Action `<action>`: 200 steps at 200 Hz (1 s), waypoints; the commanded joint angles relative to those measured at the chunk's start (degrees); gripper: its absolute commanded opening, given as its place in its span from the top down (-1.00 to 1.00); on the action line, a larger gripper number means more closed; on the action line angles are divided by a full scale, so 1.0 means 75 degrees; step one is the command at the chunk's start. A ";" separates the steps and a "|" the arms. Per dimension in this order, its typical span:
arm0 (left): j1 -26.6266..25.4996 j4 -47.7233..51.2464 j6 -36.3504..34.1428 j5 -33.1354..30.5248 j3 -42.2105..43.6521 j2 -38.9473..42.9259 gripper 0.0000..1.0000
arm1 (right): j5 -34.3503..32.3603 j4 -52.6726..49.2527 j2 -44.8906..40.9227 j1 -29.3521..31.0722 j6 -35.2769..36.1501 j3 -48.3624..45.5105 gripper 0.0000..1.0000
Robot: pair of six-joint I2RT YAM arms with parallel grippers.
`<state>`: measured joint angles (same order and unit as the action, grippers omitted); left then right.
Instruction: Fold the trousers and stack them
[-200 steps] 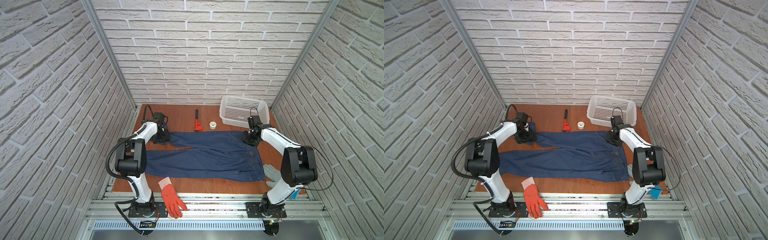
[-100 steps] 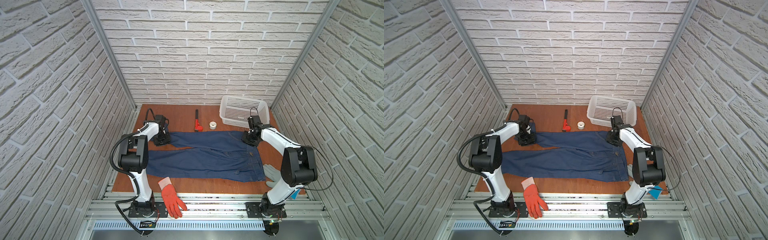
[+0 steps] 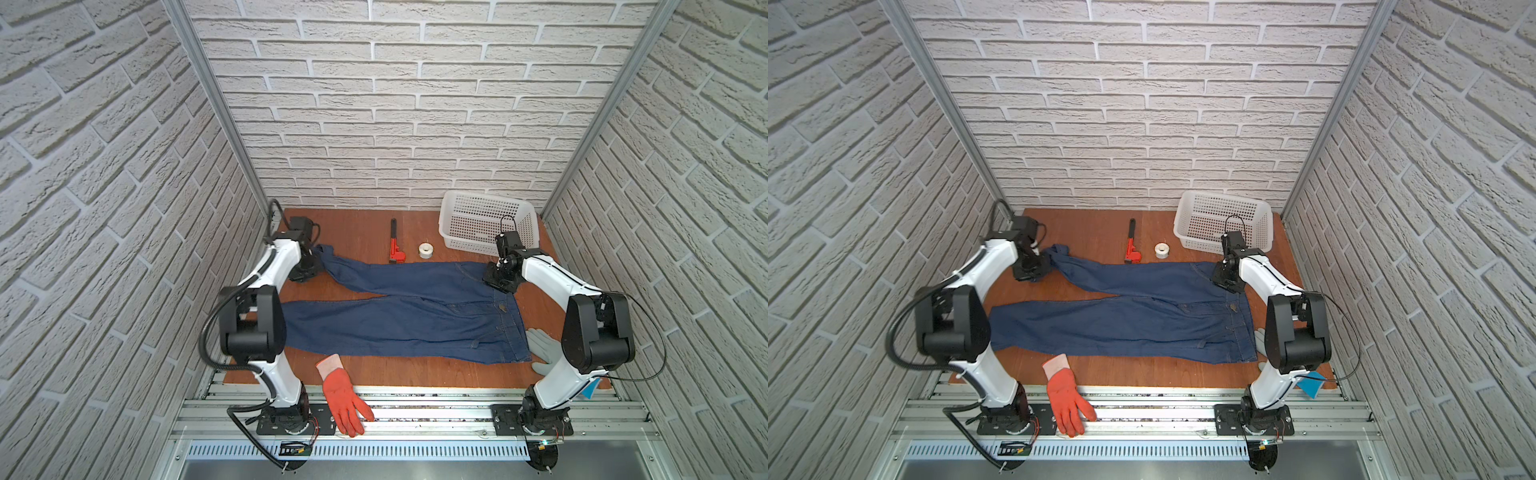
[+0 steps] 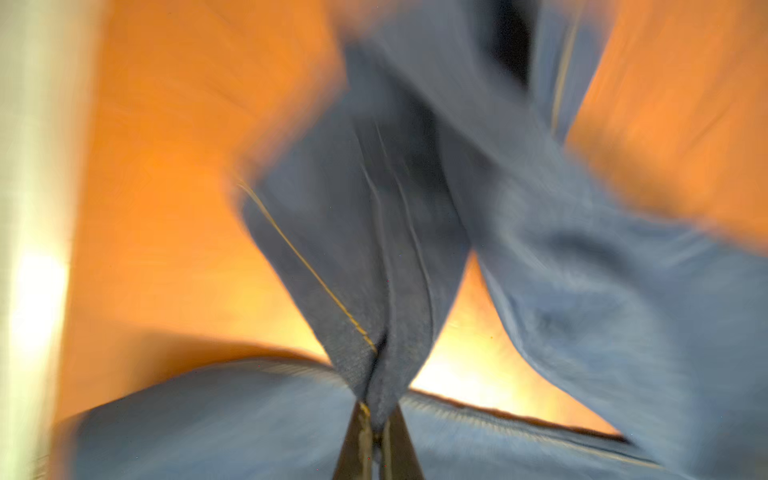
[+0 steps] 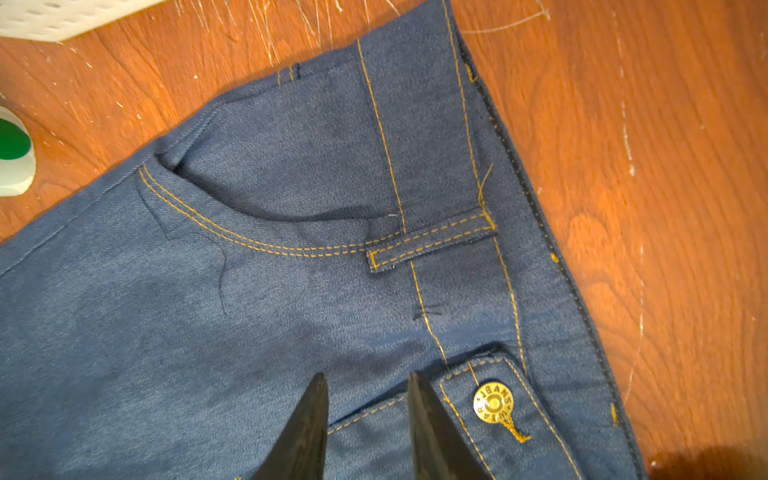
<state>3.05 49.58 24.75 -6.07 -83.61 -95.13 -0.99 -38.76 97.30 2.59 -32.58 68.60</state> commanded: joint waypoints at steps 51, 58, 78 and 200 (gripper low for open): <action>0.1857 0.1968 -0.0259 0.0127 -0.2575 0.0327 1.00 | 0.0121 0.0198 0.0098 0.0164 -0.0222 0.0044 0.31; 0.1861 0.1929 -0.0254 0.0158 -0.2526 0.0230 1.00 | 0.0101 0.0222 0.0131 0.0170 -0.0230 0.0019 0.31; 0.1859 0.1634 -0.0181 0.0182 -0.2161 0.0071 1.00 | -0.0002 0.0223 0.0253 0.0170 -0.0186 -0.0014 0.31; 0.2365 0.1635 -0.0159 -0.0184 -0.3610 -0.1574 1.00 | -0.1346 0.0224 0.1543 -0.0164 -0.0154 0.0077 0.38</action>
<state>20.38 61.04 24.01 -7.81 -108.29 -103.53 -6.96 -37.19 107.11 2.92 -33.52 68.69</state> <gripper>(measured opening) 0.058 0.312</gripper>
